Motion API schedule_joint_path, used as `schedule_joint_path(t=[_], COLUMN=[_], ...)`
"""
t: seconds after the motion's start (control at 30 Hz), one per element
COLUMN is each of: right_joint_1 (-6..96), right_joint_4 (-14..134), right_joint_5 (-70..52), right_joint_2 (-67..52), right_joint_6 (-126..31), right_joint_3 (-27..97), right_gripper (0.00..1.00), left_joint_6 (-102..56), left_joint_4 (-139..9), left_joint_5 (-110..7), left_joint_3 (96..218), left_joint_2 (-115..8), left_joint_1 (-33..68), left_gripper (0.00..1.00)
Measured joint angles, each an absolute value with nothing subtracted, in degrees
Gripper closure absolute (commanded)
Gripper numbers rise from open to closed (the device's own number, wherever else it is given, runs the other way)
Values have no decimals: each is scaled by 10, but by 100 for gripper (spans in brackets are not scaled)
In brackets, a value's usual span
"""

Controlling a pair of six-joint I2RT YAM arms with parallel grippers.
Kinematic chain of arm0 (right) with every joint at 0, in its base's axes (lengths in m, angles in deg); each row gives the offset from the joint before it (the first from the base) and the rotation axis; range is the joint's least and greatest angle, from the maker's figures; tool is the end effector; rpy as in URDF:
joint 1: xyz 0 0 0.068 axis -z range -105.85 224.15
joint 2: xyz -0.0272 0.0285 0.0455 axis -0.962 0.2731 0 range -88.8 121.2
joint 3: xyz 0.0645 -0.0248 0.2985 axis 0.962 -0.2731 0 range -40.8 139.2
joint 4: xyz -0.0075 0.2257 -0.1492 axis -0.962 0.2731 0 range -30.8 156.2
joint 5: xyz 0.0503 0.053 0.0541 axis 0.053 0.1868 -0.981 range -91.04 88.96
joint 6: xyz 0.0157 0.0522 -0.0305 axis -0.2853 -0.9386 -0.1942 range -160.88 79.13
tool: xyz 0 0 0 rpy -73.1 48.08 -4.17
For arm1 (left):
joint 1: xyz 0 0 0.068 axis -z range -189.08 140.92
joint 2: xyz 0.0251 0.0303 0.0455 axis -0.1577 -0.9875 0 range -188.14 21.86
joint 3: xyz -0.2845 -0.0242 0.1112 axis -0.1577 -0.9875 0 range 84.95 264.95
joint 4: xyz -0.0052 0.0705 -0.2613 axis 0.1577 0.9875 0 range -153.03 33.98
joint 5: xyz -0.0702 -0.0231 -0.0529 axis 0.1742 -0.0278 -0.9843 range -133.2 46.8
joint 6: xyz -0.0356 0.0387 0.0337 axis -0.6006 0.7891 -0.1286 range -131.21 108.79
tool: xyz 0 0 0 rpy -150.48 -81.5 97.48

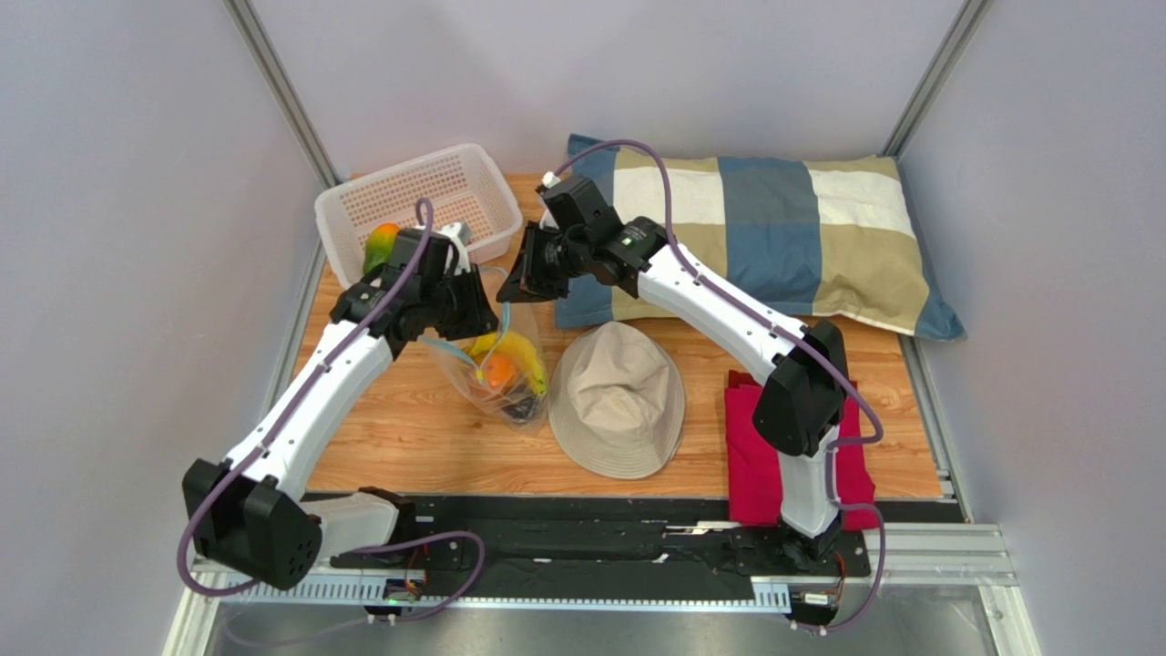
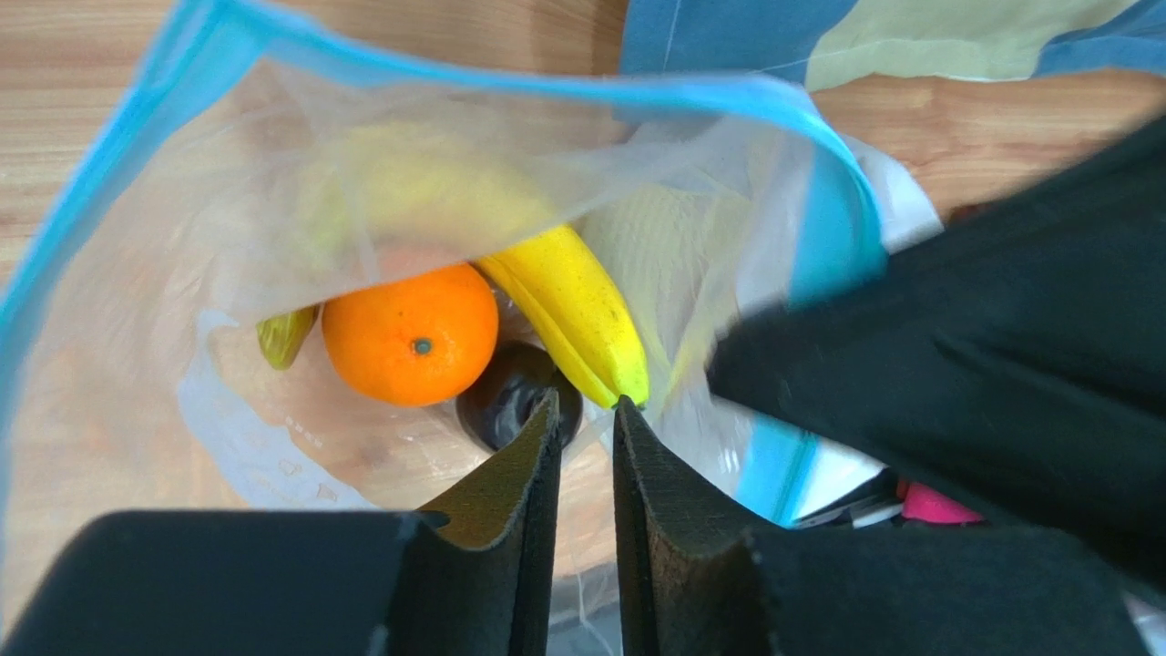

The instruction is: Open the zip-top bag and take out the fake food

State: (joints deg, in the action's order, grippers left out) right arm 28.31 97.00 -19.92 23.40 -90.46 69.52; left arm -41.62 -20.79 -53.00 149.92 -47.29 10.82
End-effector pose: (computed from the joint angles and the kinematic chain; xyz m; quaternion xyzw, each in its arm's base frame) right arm 0.3240 0.3558 0.3656 -0.0405 0.8947 0.4101 0.1723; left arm 0.2376 -0.0945 0.3463 -0.0533 0.9242 -0.2290 0.3011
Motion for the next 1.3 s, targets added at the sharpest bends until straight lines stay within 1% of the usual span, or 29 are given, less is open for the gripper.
schedule_joint_path(t=[0.07,0.13,0.2,0.23,0.27,0.33,0.37,0.47,0.57,0.73,0.8,0.87,0.93,0.97,1.07,1.3], right_joint_1=[282,280,278,278,278,278,278,279,281,285,287,287,287,287,288,289], right_joint_4=[971,969,963,963,963,964,963,948,951,952,953,949,944,944,953,954], right_joint_5=[-204,-209,-212,-213,-213,-213,-213,-213,-213,-213,-214,-214,-215,-216,-216,-222], right_joint_2=[234,234,234,234,234,234,234,226,224,224,224,224,222,222,222,222], right_joint_6=[-910,-918,-927,-929,-930,-931,-931,-934,-932,-930,-929,-929,-930,-929,-926,-916], right_joint_3=[699,700,699,699,699,699,697,668,654,653,653,649,636,630,623,617], right_gripper=[100,100,100,100,100,100,100,100,100,100,100,100,100,100,100,100], left_joint_6=[-414,-412,-409,-407,-404,-398,-396,-392,-389,-386,-384,-383,-383,-381,-378,-382], left_joint_4=[-216,-235,-246,-247,-249,-250,-252,-259,-261,-276,-285,-298,-310,-316,-334,-364], left_joint_5=[-537,-546,-549,-548,-547,-542,-539,-529,-524,-520,-518,-516,-509,-505,-490,-467], left_joint_3=[1494,1472,1439,1427,1416,1402,1399,1393,1390,1372,1362,1350,1343,1340,1334,1334], left_joint_2=[-494,-521,-543,-549,-553,-554,-554,-554,-554,-554,-555,-561,-576,-584,-610,-640], left_joint_1=[108,108,108,108,108,108,108,108,109,109,109,110,111,111,112,112], left_gripper=[84,83,80,74,61,47,36,25,21,21,23,23,21,17,12,11])
